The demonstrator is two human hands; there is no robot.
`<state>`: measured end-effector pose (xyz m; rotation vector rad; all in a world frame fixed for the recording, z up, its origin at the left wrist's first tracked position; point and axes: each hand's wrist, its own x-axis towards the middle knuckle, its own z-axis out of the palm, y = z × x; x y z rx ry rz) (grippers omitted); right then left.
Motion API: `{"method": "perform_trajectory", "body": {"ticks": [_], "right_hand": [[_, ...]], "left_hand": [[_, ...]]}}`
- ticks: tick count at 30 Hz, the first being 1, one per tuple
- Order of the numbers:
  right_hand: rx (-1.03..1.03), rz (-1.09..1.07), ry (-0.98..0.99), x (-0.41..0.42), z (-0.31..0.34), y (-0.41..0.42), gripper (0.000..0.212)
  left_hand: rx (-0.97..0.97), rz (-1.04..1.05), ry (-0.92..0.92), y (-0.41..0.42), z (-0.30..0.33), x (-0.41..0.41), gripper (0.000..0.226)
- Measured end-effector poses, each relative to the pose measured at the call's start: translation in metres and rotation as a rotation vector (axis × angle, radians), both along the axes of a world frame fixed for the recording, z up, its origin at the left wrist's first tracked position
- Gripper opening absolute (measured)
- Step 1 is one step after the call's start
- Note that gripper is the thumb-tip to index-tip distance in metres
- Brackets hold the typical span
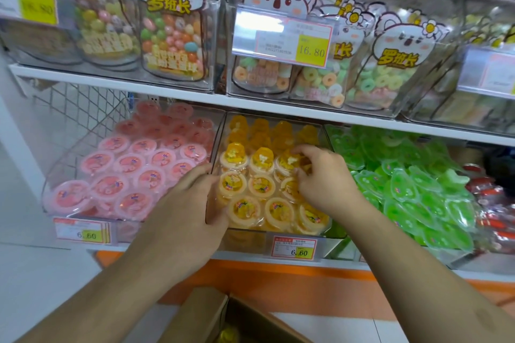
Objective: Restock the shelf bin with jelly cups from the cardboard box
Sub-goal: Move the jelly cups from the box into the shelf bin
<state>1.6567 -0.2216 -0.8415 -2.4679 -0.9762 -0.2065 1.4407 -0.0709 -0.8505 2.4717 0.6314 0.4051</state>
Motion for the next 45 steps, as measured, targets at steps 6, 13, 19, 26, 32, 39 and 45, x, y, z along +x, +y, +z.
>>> {"method": "perform_trajectory", "body": {"ticks": [6,13,19,26,32,39,45], "right_hand": [[-0.002,0.003,0.024,0.0,0.002,-0.003,0.049],[-0.013,-0.001,0.009,0.001,0.004,-0.006,0.051],[0.058,0.027,0.006,-0.007,0.013,-0.028,0.045],[0.25,0.201,0.064,-0.064,0.012,-0.063,0.03],[0.093,0.292,0.312,-0.129,-0.054,-0.086,0.03],[-0.485,0.229,0.736,-0.156,-0.194,-0.109,0.052],[-0.567,0.182,0.864,-0.162,-0.288,-0.111,0.06]], "left_hand": [[0.013,0.009,-0.018,0.0,-0.001,0.001,0.058],[0.027,0.013,-0.053,0.004,-0.004,0.003,0.056],[0.028,0.013,-0.102,0.0,0.001,-0.003,0.051],[-0.059,-0.137,-0.127,-0.035,-0.004,-0.042,0.027],[-0.217,-0.221,0.165,-0.051,-0.087,-0.075,0.031],[-0.447,-0.125,0.418,-0.044,-0.181,-0.085,0.057],[-0.593,-0.146,0.395,-0.046,-0.243,-0.068,0.051]]}}
